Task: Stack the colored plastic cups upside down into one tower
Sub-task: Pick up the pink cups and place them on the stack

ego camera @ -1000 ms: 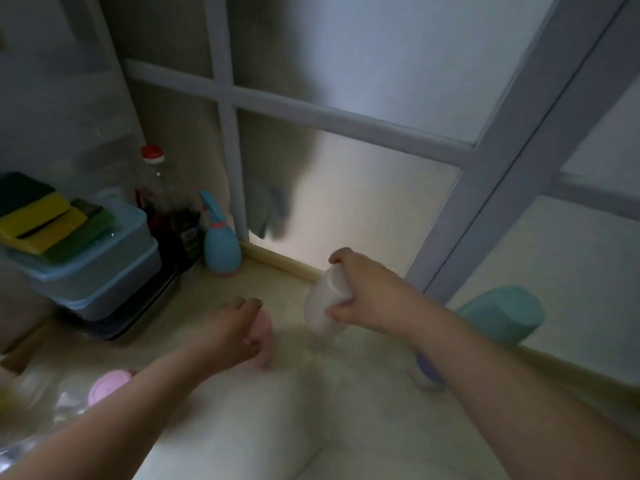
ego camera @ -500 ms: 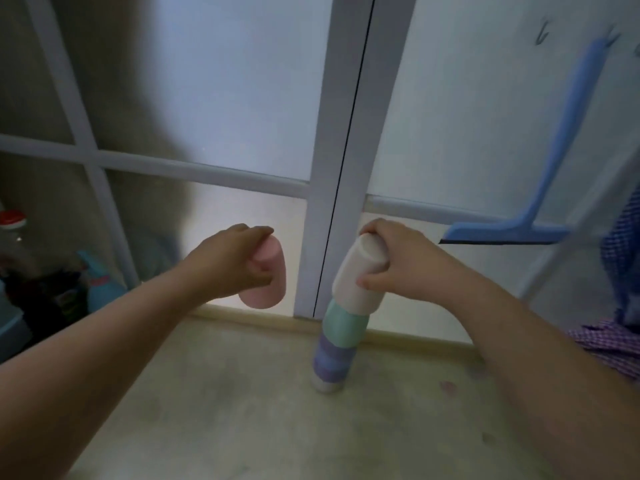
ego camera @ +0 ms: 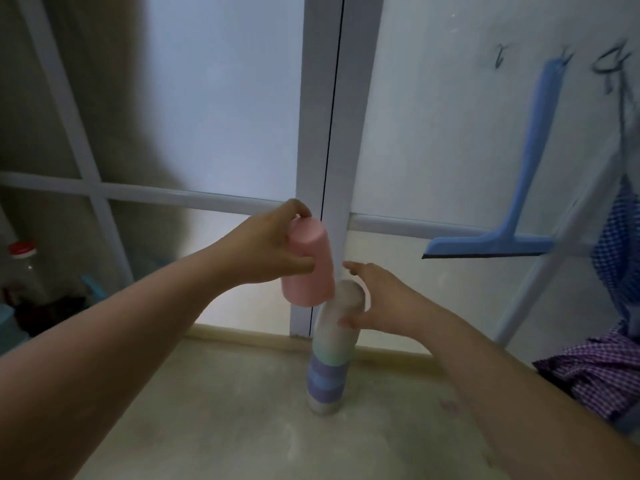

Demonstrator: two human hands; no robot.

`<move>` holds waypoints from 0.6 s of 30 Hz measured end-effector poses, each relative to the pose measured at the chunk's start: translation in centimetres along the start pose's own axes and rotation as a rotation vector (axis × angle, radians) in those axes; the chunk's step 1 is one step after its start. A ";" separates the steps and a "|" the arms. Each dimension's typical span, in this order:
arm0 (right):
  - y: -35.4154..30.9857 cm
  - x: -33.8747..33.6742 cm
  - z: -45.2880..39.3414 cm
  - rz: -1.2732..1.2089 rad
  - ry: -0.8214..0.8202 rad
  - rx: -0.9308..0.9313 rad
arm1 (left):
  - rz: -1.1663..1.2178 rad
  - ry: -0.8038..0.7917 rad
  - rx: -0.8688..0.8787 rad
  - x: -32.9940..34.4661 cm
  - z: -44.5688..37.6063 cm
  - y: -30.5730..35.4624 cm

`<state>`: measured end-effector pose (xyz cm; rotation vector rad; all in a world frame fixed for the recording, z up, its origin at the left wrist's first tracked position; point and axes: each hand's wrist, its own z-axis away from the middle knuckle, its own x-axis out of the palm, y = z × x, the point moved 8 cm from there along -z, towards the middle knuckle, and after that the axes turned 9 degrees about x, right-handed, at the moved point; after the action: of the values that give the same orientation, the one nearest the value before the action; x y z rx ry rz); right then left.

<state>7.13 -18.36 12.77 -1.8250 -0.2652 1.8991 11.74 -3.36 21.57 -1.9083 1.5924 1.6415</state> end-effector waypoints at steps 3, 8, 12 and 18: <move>1.5 -2.6 1.5 0.033 0.077 -0.006 | 0.041 -0.022 0.044 0.6 -1.4 2.3; 3.7 -4.5 3.7 0.001 0.113 0.031 | 0.018 -0.130 0.077 4.8 -2.1 3.9; 4.7 -4.0 4.6 0.000 0.103 0.047 | -0.104 -0.235 0.054 8.4 -1.3 2.6; 4.3 -3.4 4.7 0.005 0.097 0.033 | -0.125 -0.185 0.072 8.5 -0.7 1.7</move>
<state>1.55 -22.78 14.15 -1.8904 -0.1950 1.8013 9.37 -9.59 15.99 -1.7273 1.4118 1.6327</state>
